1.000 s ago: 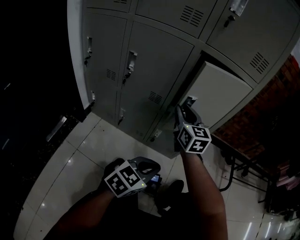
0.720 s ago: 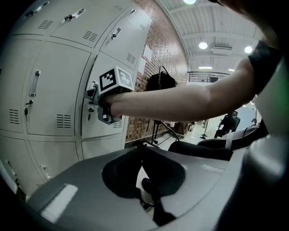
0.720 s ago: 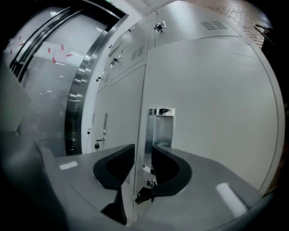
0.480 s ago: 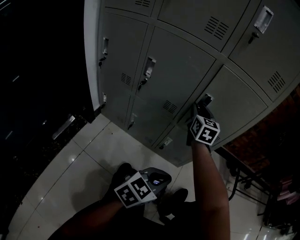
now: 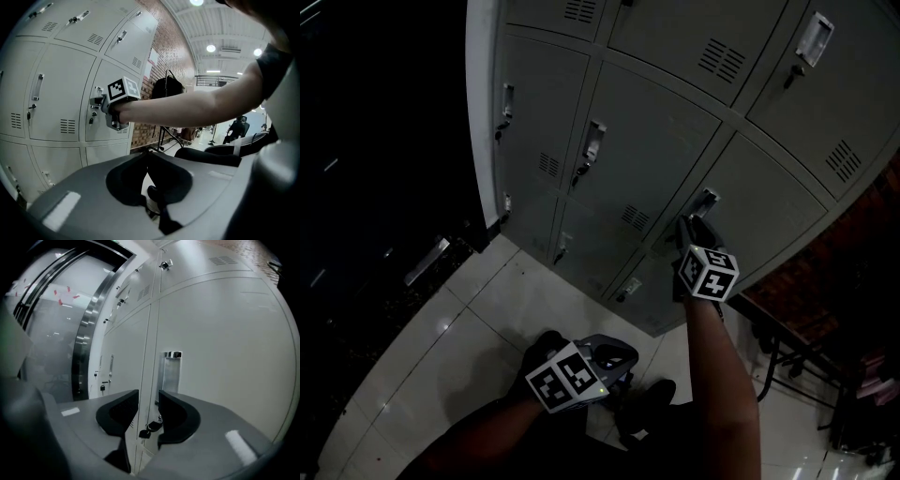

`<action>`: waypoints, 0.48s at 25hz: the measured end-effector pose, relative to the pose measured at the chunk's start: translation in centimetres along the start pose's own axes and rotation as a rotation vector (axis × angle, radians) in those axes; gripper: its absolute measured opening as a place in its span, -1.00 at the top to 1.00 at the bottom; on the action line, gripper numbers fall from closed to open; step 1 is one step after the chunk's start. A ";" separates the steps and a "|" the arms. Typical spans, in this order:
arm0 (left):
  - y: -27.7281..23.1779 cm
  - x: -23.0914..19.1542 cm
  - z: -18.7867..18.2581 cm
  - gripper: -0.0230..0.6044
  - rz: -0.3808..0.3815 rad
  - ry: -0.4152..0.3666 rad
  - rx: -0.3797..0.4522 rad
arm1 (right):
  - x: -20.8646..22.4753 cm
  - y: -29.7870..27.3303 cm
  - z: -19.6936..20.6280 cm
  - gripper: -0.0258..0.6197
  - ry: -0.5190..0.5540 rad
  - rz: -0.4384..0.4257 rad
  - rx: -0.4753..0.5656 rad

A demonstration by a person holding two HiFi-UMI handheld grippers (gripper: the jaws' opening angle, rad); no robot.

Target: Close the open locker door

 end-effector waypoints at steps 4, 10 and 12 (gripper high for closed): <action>0.1 -0.2 0.2 0.89 -0.008 -0.003 -0.007 | -1.5 2.8 0.0 0.71 0.081 -0.074 -0.009; -0.1 -0.2 0.3 0.89 -0.005 -0.014 -0.014 | -2.9 8.8 0.2 0.91 0.137 -0.172 0.004; 0.0 -0.2 0.4 0.89 -0.003 -0.013 -0.014 | -3.1 11.1 0.4 0.91 0.144 -0.201 0.008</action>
Point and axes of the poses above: the fingertips, and each gripper's own axes: y backward along the fingers, x to its right, z out of its underside, the point moved 6 cm from there along y, backward along the fingers, and after that the axes turned 6 degrees about -z, right-handed, at the moved point
